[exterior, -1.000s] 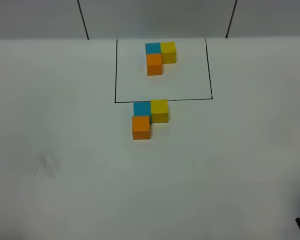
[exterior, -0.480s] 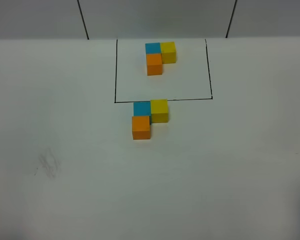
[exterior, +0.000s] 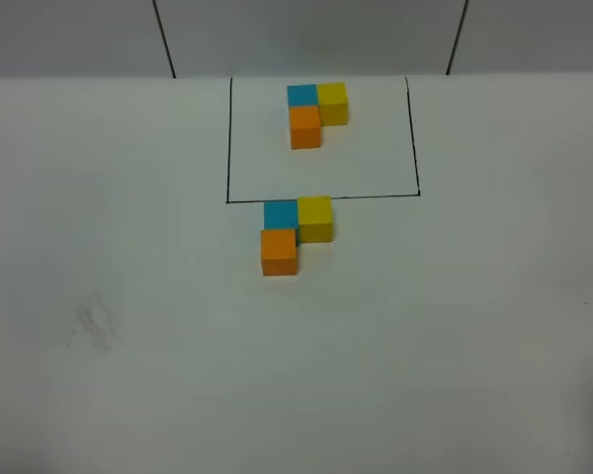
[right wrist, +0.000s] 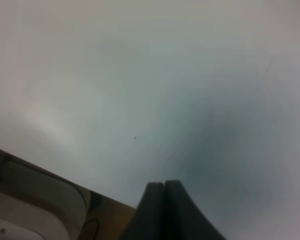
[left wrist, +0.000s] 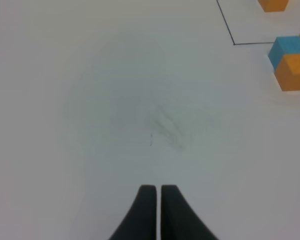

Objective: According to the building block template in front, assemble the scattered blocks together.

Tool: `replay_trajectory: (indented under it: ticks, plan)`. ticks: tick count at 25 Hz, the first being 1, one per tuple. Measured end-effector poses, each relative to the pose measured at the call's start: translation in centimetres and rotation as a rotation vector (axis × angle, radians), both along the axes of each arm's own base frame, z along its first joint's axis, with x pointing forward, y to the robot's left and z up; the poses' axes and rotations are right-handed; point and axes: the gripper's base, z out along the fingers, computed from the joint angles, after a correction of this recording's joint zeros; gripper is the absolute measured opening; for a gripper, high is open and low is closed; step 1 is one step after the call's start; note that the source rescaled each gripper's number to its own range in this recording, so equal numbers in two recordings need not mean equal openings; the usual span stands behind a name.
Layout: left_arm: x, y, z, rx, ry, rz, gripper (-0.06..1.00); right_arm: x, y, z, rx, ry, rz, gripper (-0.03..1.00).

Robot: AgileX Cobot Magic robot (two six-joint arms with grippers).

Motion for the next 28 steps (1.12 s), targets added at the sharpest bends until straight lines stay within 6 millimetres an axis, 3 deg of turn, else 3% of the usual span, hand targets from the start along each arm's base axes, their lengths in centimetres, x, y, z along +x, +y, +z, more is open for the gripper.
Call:
replay_trajectory:
  ticks: [6,17,28]
  plan:
    - [0.0,0.0,0.0,0.000,0.000,0.000,0.00,-0.5,-0.5,0.5,0.008,-0.056,-0.006,0.00]
    - [0.0,0.0,0.0,0.000,0.000,0.000,0.00,-3.1,-3.3,2.0,0.074,-0.267,-0.201,0.00]
    - [0.0,0.0,0.0,0.000,0.000,0.000,0.00,-6.2,-4.6,2.7,0.122,-0.464,-0.331,0.00]
